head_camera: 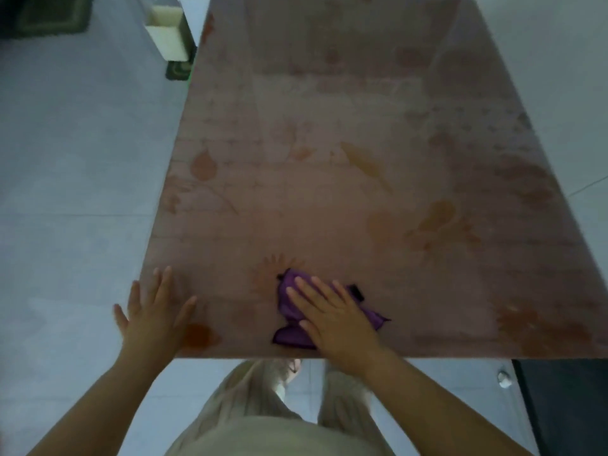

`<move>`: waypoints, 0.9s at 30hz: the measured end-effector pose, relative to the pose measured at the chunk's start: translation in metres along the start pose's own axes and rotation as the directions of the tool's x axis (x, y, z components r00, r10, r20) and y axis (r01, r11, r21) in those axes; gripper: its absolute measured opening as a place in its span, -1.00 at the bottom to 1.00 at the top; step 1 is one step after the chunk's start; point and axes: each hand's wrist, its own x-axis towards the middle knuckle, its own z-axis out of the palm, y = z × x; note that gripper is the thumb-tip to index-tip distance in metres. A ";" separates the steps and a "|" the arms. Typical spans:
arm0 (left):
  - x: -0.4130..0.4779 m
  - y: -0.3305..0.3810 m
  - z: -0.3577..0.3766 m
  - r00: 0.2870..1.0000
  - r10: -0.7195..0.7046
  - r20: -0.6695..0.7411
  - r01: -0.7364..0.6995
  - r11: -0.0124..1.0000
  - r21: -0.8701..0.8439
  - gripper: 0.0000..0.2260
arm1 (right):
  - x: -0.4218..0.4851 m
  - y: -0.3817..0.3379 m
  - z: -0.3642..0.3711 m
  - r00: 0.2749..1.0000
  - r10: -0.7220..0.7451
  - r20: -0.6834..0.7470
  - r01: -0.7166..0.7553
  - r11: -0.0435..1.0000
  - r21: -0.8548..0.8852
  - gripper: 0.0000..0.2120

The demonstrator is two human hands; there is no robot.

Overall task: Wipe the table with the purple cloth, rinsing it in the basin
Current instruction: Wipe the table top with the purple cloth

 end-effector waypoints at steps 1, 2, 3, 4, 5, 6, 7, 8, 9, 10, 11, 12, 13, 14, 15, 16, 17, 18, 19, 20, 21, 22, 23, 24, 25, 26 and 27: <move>-0.008 -0.001 0.004 1.000 -0.026 0.012 0.026 1.000 -0.005 -0.41 | -0.014 0.031 -0.003 0.998 0.067 0.013 -0.067 0.998 0.001 -0.55; -0.015 -0.001 0.008 0.999 -0.047 0.029 0.047 0.999 -0.008 -0.42 | -0.029 0.064 -0.006 0.991 0.135 0.004 -0.135 0.991 -0.013 -0.54; -0.021 -0.001 0.012 0.997 -0.065 0.044 0.065 0.998 -0.003 -0.42 | -0.045 0.097 -0.010 0.975 0.221 0.006 -0.221 0.975 -0.012 -0.53; -0.025 -0.001 0.014 0.996 -0.077 0.054 0.077 0.997 0.008 -0.41 | -0.060 0.130 -0.016 0.946 0.325 -0.001 -0.325 0.946 -0.008 -0.51; -0.028 0.000 0.015 0.995 -0.082 0.058 0.080 0.996 0.025 -0.38 | -0.072 0.158 -0.025 0.898 0.441 0.002 -0.441 0.897 0.021 -0.48; -0.029 0.001 0.016 0.995 -0.083 0.064 0.081 0.996 0.039 -0.35 | -0.079 0.180 -0.033 0.833 0.554 0.006 -0.553 0.831 0.054 -0.44; -0.029 0.002 0.016 0.994 -0.083 0.071 0.080 0.996 0.047 -0.32 | -0.080 0.195 -0.041 0.761 0.649 0.015 -0.648 0.757 0.088 -0.40; -0.029 0.002 0.015 0.993 -0.084 0.080 0.079 0.995 0.054 -0.28 | -0.073 0.202 -0.046 0.696 0.718 0.012 -0.714 0.690 0.119 -0.38; -0.028 0.003 0.015 0.992 -0.086 0.091 0.080 0.995 0.062 -0.25 | -0.059 0.202 -0.050 0.649 0.761 -0.001 -0.752 0.641 0.155 -0.37; -0.028 0.004 0.014 0.990 -0.094 0.103 0.087 0.994 0.071 -0.23 | -0.040 0.196 -0.052 0.636 0.772 -0.017 -0.758 0.628 0.176 -0.38; -0.028 0.005 0.013 0.988 -0.105 0.113 0.097 0.992 0.076 -0.21 | -0.016 0.186 -0.053 0.664 0.747 -0.025 -0.733 0.657 0.174 -0.41; -0.027 0.006 0.012 0.987 -0.111 0.119 0.102 0.992 0.080 -0.20 | 0.010 0.172 -0.051 0.725 0.688 -0.019 -0.678 0.718 0.158 -0.44; -0.027 0.008 0.012 0.986 -0.113 0.121 0.104 0.991 0.083 -0.19 | 0.037 0.155 -0.048 0.799 0.602 -0.002 -0.595 0.791 0.142 -0.45; -0.027 0.008 0.013 0.986 -0.116 0.123 0.106 0.991 0.082 -0.19 | 0.064 0.133 -0.046 0.863 0.504 0.028 -0.503 0.853 0.138 -0.45; -0.027 0.009 0.013 0.985 -0.120 0.127 0.111 0.991 0.076 -0.18 | 0.086 0.106 -0.044 0.912 0.405 0.070 -0.411 0.901 0.138 -0.44; -0.027 0.009 0.013 0.983 -0.124 0.133 0.115 0.991 0.071 -0.17 | 0.104 0.075 -0.043 0.948 0.299 0.110 -0.313 0.939 0.144 -0.44; -0.026 0.008 0.013 0.982 -0.126 0.140 0.117 0.991 0.070 -0.17 | 0.116 0.044 -0.041 0.970 0.191 0.147 -0.213 0.966 0.148 -0.45; -0.025 0.008 0.013 0.981 -0.127 0.145 0.117 0.990 0.073 -0.15 | 0.120 0.015 -0.039 0.980 0.089 0.178 -0.116 0.982 0.148 -0.45; -0.025 0.008 0.014 0.981 -0.125 0.150 0.114 0.990 0.077 -0.14 | 0.118 -0.009 -0.036 0.980 0.002 0.199 -0.032 0.988 0.149 -0.46; -0.024 0.008 0.015 0.981 -0.122 0.151 0.111 0.991 0.081 -0.12 | 0.112 -0.026 -0.034 0.976 -0.064 0.209 0.032 0.988 0.150 -0.46; -0.024 0.008 0.017 0.982 -0.120 0.147 0.109 0.991 0.077 -0.10 | 0.103 -0.034 -0.030 0.973 -0.110 0.205 0.079 0.985 0.152 -0.47; -0.025 0.007 0.019 0.984 -0.116 0.134 0.108 0.992 0.063 -0.08 | 0.092 -0.033 -0.027 0.973 -0.143 0.182 0.115 0.981 0.155 -0.48; -0.025 0.006 0.021 0.987 -0.113 0.117 0.109 0.993 0.041 -0.07 | 0.080 -0.025 -0.025 0.976 -0.159 0.151 0.137 0.979 0.148 -0.49; -0.026 0.005 0.022 0.989 -0.111 0.102 0.110 0.994 0.016 -0.07 | 0.068 -0.012 -0.024 0.983 -0.145 0.116 0.130 0.983 0.133 -0.47; -0.027 0.004 0.023 0.990 -0.108 0.093 0.109 0.994 -0.004 -0.07 | 0.055 0.007 -0.022 0.991 -0.100 0.091 0.089 0.989 0.117 -0.46; -0.027 0.003 0.024 0.991 -0.105 0.088 0.107 0.994 -0.019 -0.08 | 0.041 0.031 -0.021 0.997 -0.026 0.066 0.019 0.995 0.094 -0.46; -0.028 0.002 0.025 0.991 -0.104 0.085 0.106 0.994 -0.028 -0.08 | 0.028 0.059 -0.021 0.996 0.073 0.044 -0.076 0.995 0.072 -0.47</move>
